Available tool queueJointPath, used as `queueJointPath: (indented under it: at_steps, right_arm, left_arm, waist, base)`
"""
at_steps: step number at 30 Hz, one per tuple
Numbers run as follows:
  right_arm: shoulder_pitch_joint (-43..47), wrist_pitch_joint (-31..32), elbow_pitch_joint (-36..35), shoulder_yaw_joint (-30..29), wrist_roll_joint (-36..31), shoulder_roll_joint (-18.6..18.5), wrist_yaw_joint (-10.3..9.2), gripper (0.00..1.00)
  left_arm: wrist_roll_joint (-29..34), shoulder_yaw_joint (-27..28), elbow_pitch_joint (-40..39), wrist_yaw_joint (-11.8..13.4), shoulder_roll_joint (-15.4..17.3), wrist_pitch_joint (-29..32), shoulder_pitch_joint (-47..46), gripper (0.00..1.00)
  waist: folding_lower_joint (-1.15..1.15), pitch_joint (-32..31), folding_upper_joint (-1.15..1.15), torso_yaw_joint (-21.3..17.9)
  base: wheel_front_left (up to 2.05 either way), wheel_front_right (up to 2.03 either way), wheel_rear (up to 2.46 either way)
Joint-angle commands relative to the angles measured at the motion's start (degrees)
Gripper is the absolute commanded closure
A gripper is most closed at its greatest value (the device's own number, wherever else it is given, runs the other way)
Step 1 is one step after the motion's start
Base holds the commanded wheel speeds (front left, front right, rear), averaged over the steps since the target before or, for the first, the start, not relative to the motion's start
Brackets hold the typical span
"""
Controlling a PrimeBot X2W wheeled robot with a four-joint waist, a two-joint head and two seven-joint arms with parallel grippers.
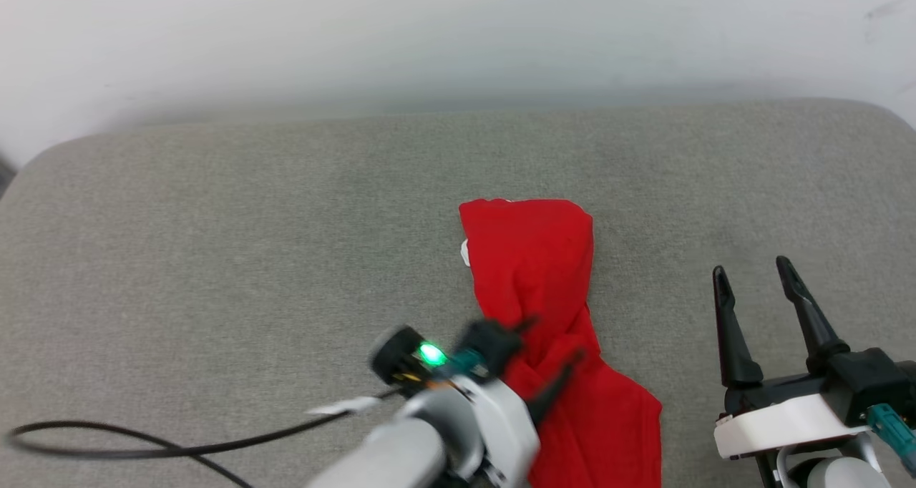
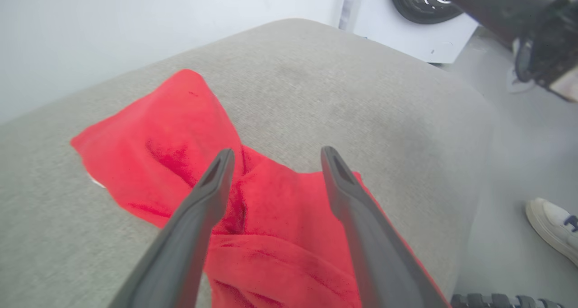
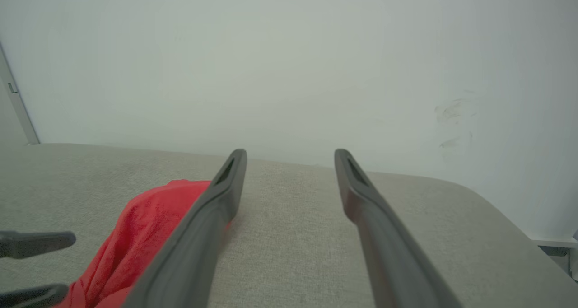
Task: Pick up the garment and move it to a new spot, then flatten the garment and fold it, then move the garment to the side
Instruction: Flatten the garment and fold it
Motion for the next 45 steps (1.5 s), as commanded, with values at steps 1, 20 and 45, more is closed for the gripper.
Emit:
queueJointPath:
  at_steps: [1,20,45]
  right_arm:
    - [0.42,-0.11,0.17,0.26,-0.2,0.05,-0.04,0.0]
    - [-1.21,-0.11,-0.35,2.65,-1.04,0.04,-0.04,0.0]
    - [-5.7,-0.11,-1.66,3.66,-0.19,0.05,-0.04,0.0]
  left_arm:
    - [-0.43,1.47,-0.52,1.17,1.03,-1.09,-0.54,0.0]
    - [-13.67,12.52,-0.44,3.33,6.15,14.38,-8.17,0.0]
    - [-14.43,7.16,22.52,-2.48,-2.95,27.56,-28.03,1.0]
  waist:
    - [0.0,-0.63,0.0,0.63]
    - [0.0,6.54,0.0,0.24]
    - [0.0,18.13,0.0,-2.02]
  base:
    - [0.0,0.0,0.0]
    - [0.0,0.0,0.0]
    - [0.0,0.0,0.0]
